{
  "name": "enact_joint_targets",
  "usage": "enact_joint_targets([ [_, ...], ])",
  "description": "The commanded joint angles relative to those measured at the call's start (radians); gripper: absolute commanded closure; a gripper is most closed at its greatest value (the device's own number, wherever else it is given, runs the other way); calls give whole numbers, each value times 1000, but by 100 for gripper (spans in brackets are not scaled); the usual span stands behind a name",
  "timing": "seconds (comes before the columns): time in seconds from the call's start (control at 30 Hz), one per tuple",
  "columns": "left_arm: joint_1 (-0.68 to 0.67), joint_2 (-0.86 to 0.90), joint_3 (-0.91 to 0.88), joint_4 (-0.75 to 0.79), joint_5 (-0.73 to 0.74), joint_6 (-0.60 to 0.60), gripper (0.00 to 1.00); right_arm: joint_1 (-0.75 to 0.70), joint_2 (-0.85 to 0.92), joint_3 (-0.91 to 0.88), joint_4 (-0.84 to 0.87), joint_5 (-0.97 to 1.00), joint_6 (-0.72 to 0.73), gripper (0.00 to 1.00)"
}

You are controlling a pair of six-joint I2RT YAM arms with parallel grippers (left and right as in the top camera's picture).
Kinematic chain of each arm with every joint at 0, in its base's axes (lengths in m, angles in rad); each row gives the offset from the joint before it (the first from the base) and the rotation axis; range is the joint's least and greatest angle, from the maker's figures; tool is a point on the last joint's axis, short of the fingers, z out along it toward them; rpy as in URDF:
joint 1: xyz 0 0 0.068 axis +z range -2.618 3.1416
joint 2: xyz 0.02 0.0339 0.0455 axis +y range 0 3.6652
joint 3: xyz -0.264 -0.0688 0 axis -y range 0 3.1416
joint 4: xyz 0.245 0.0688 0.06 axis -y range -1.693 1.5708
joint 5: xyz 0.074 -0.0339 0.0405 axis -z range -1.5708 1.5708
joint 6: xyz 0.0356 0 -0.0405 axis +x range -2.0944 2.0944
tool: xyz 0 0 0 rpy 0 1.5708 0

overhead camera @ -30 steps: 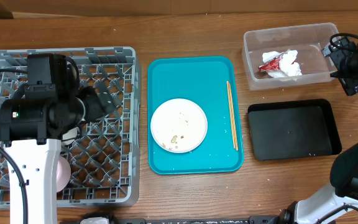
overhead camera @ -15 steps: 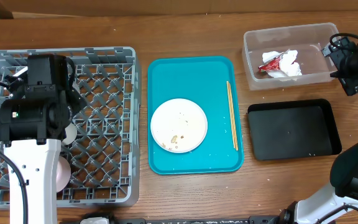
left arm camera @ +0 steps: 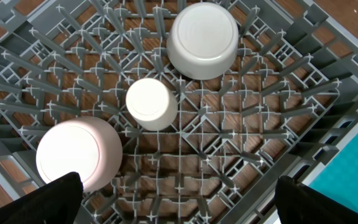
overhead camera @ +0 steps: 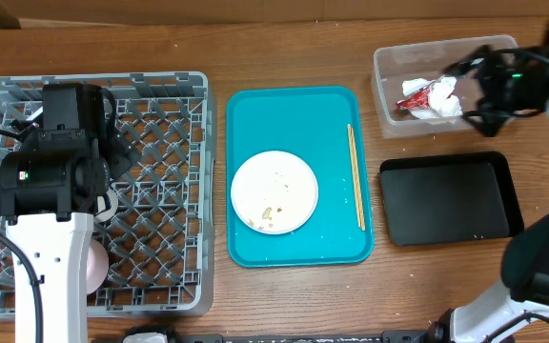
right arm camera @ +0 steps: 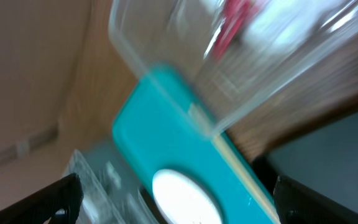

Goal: Sort waste into correct bins and load items into the dishwasher
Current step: 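Move the right gripper from the bin toward the white plate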

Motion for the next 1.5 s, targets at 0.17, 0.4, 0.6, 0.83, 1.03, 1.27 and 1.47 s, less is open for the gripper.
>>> enact_joint_targets([
  [0.17,-2,7,-6,4,12,-18,0,434,-6,-30,-70,343,-156,0],
  [0.4,-2,8,-6,4,12,-18,0,718,9,-150,66,536,-156,25],
  [0.6,-2,8,-6,4,11,-18,0,784,9,-238,134,628,-21,45],
  [0.83,-2,8,-6,3,12,-18,0,779,9,-354,273,570,-18,51],
  [1.03,-2,8,-6,4,12,-18,0,780,9,-439,343,538,-17,55],
  [1.27,-2,8,-6,4,12,-18,0,780,9,-507,399,538,-17,59],
  [1.47,-2,8,-6,3,11,-18,0,786,10,-554,439,519,18,59],
])
